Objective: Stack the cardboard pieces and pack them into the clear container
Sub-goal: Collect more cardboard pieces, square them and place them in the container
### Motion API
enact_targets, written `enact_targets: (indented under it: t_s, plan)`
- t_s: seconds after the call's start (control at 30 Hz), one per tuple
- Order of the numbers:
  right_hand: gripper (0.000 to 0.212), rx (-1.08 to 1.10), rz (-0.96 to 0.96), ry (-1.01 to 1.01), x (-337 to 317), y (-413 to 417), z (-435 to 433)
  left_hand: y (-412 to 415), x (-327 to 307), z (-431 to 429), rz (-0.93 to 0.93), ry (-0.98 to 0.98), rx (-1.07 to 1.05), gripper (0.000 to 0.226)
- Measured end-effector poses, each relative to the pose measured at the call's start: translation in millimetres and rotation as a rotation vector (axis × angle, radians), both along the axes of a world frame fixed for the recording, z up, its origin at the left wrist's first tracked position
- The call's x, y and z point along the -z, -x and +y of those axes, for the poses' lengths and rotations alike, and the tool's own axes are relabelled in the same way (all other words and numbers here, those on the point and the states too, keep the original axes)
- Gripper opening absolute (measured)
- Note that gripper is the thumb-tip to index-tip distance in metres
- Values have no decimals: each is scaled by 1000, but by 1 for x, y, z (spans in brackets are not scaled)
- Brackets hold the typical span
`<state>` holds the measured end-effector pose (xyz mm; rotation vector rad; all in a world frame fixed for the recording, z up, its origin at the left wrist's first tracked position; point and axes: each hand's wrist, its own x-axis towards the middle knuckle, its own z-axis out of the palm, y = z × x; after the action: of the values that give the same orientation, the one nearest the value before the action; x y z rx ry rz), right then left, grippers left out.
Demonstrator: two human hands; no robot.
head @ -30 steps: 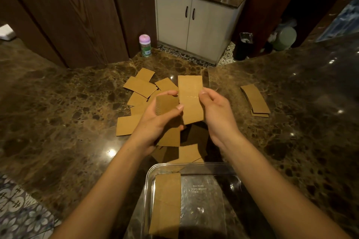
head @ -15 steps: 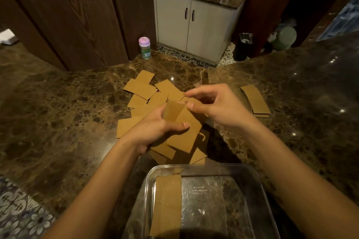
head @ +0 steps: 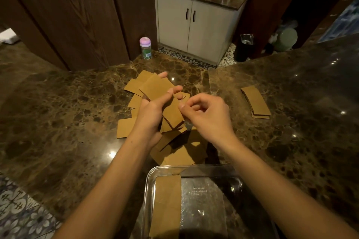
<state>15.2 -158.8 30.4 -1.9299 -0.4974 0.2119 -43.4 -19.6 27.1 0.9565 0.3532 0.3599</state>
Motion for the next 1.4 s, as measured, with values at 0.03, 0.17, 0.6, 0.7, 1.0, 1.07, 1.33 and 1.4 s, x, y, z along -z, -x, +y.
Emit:
enact_targets:
  t_s: [0.03,0.17,0.6,0.7,1.0,1.07,1.33,1.4]
  plan:
    - [10,-58,-69,46,-1,1,-1,0,0,2,-17,32,-7,46]
    - [28,-384,-298,300,-8,1,-8,2,-5,11,25,54,-17,22]
    - [75,-534,-477,381,-6,-11,6,15,4,6,215,62,250,72]
    - [76,-521,-493,396,-2,-10,9,16,11,7,206,76,264,66]
    - [93,-638,-409,465,18,-18,-3,17,19,21,143,74,158,22]
    - [93,-664,-416,566,26,-21,-10,17,20,28,150,56,126,26]
    - [67,-906,-465,798,58,-22,-21,17,23,24,184,-20,130,32]
    - [64,-892,-447,792,58,-25,-22,17,23,22,191,-34,111,32]
